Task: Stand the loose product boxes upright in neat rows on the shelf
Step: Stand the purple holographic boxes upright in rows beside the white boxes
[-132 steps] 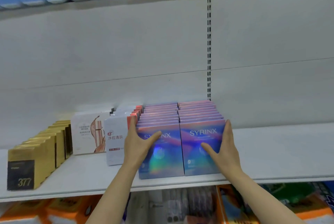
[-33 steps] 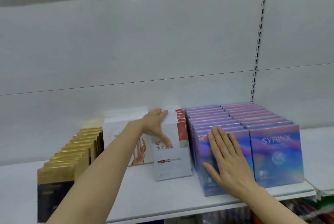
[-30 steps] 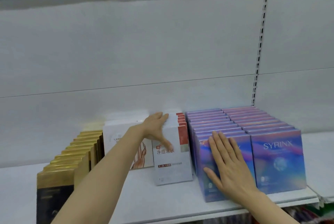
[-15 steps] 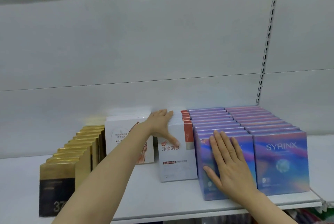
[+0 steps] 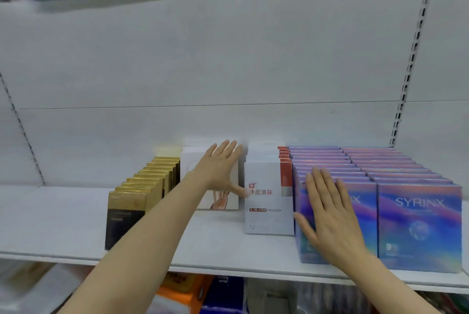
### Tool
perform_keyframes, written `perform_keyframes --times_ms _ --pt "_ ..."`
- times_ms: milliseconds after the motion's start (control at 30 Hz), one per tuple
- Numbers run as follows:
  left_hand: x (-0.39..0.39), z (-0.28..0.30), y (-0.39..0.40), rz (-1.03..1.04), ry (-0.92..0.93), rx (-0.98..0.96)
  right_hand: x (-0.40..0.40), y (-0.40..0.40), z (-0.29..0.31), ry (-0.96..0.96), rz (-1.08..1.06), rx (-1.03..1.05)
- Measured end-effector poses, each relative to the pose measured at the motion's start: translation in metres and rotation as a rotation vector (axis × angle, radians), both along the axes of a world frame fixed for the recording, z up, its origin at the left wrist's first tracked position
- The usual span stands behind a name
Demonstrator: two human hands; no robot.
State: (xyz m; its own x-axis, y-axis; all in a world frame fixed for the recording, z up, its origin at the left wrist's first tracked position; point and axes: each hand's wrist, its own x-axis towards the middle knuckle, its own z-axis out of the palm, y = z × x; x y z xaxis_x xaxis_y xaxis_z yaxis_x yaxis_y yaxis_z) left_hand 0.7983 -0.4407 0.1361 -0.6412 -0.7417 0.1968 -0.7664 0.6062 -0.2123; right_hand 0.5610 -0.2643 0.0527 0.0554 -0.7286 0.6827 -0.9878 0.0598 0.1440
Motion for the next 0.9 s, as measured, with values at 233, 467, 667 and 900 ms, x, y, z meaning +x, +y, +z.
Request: perform_keyframes --times_ms 233,467,667,900 --pt "0.046 0.004 -0.021 0.125 0.048 0.071 0.044 -0.023 0.025 0.030 0.017 -0.003" --pt "0.077 0.018 -0.061 0.169 0.069 0.264 0.076 -0.070 0.039 -0.007 -0.090 0.085" --pt "0.071 -0.003 -0.089 0.144 0.105 0.268 0.089 -0.094 0.035 -0.023 -0.160 0.113" --pt "0.049 -0.016 -0.081 0.182 0.145 0.165 0.090 -0.096 0.036 -0.057 -0.164 0.152"
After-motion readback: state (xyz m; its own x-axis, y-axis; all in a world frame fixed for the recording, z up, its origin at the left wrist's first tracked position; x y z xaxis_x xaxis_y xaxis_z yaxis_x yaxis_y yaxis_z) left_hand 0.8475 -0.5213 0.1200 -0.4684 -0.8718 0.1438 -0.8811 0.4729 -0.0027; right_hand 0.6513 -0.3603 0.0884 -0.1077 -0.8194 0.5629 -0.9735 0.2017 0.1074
